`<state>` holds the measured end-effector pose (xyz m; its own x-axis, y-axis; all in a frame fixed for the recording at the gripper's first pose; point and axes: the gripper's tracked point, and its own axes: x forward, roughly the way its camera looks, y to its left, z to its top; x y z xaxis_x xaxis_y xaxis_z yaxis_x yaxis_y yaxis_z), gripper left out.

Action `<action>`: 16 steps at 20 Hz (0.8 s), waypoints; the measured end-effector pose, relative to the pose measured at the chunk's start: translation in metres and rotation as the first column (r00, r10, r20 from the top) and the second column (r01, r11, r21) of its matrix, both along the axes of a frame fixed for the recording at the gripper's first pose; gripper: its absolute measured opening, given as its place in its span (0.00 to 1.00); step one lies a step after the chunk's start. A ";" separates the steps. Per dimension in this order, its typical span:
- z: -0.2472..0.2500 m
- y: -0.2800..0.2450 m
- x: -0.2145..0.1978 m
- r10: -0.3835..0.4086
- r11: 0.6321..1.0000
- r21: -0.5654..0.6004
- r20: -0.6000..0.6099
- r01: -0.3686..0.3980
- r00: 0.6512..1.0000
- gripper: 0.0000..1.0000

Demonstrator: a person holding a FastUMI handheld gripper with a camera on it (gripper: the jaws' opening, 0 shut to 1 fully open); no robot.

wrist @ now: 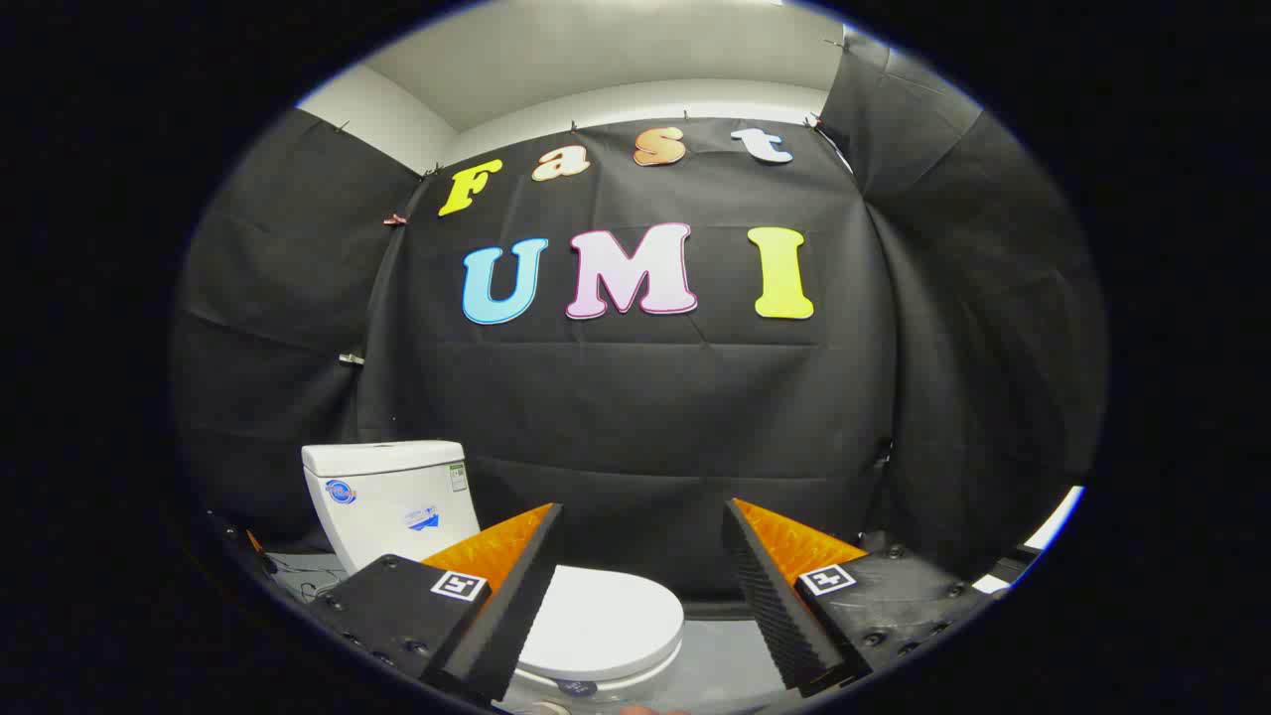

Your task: Open the toilet lid.

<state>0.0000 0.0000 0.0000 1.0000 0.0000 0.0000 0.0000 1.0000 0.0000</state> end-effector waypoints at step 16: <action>-0.002 0.004 -0.001 0.012 1.000 -0.002 -0.002 -0.012 1.000 0.98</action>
